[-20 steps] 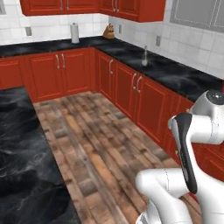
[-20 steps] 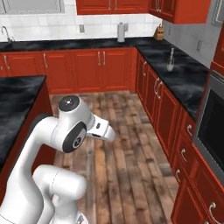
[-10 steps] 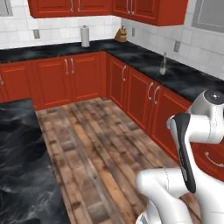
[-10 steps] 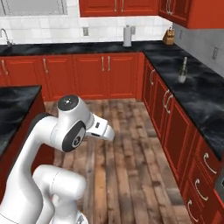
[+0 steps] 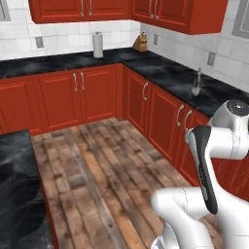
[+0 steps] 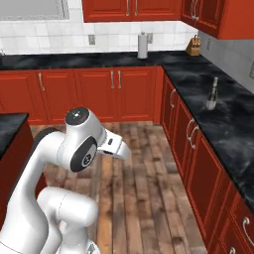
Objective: There is a wine glass and glass cup on the dining counter. Place the wine bottle next to the wine glass and the juice bottle next to the glass cup.
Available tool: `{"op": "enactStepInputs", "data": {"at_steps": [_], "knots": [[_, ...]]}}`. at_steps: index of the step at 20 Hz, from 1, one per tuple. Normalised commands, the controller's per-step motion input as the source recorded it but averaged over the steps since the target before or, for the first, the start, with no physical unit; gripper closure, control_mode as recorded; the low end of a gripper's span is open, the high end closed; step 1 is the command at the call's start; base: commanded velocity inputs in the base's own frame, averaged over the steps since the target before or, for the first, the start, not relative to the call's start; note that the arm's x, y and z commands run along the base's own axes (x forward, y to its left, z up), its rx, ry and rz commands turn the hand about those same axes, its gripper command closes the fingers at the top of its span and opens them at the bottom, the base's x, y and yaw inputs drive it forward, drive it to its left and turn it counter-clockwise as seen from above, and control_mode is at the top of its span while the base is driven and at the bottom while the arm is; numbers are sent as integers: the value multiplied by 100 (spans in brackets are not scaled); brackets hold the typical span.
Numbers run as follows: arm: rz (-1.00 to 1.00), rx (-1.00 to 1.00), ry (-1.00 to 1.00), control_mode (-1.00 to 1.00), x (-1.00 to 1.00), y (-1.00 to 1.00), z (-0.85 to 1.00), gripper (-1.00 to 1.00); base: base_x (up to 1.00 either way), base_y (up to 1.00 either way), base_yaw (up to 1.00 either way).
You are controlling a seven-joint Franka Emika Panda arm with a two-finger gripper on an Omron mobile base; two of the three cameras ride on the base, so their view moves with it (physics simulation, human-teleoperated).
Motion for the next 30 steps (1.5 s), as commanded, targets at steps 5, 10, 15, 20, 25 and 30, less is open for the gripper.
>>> {"op": "enactStepInputs", "data": {"at_steps": [5,10,15,20,25,30], "knots": [[0,0,0,100,0,0,0,-100,91,-22,1],[0,0,0,100,0,0,0,-100,91,-23,1],[0,0,0,100,0,0,0,-100,88,-22,0],[0,0,0,100,0,0,0,-100,81,-20,-3],[0,0,0,100,0,0,0,-100,63,-14,-23],[0,0,0,100,0,0,0,-100,42,-9,-47]]}}
